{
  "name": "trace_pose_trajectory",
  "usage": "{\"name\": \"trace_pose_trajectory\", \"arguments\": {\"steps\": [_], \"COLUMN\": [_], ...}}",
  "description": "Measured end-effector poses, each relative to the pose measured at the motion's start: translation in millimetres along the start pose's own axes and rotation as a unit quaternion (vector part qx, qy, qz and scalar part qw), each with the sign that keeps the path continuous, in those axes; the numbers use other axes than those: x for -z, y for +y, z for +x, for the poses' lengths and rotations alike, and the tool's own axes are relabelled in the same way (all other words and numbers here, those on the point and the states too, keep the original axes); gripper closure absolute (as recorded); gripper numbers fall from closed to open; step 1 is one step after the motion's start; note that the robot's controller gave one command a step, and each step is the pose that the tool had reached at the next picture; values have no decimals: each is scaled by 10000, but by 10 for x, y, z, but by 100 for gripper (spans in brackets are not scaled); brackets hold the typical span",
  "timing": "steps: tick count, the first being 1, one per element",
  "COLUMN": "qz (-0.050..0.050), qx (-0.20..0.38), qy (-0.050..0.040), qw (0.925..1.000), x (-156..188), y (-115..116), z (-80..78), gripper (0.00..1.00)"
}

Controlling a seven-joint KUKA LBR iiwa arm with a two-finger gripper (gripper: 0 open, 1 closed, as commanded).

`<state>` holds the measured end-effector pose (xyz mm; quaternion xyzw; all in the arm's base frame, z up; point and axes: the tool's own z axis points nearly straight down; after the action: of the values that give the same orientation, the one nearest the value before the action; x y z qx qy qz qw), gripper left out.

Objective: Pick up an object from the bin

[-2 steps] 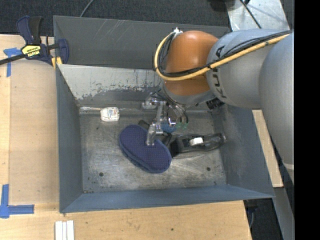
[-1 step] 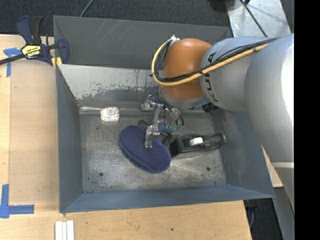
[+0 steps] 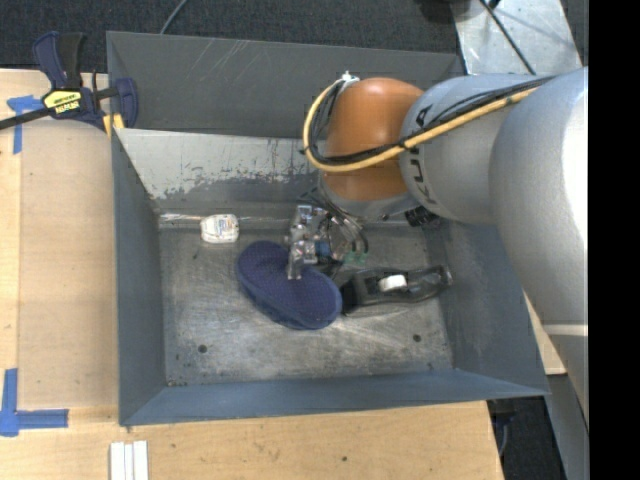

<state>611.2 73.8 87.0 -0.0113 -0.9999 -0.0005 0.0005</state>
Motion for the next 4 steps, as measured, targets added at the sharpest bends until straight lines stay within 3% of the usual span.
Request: {"name": "trace_pose_trajectory", "arguments": {"steps": [1,2,3,4], "qz": [-6,5,2,-4], "qx": [-64,471,465,-877], "qy": [-70,19,-22,25], "qw": [10000,9989,9989,9961], "x": [1634,430,483,-43], "y": [126,410,407,315], "z": [68,80,59,-103], "gripper": [100,100,0,0]}}
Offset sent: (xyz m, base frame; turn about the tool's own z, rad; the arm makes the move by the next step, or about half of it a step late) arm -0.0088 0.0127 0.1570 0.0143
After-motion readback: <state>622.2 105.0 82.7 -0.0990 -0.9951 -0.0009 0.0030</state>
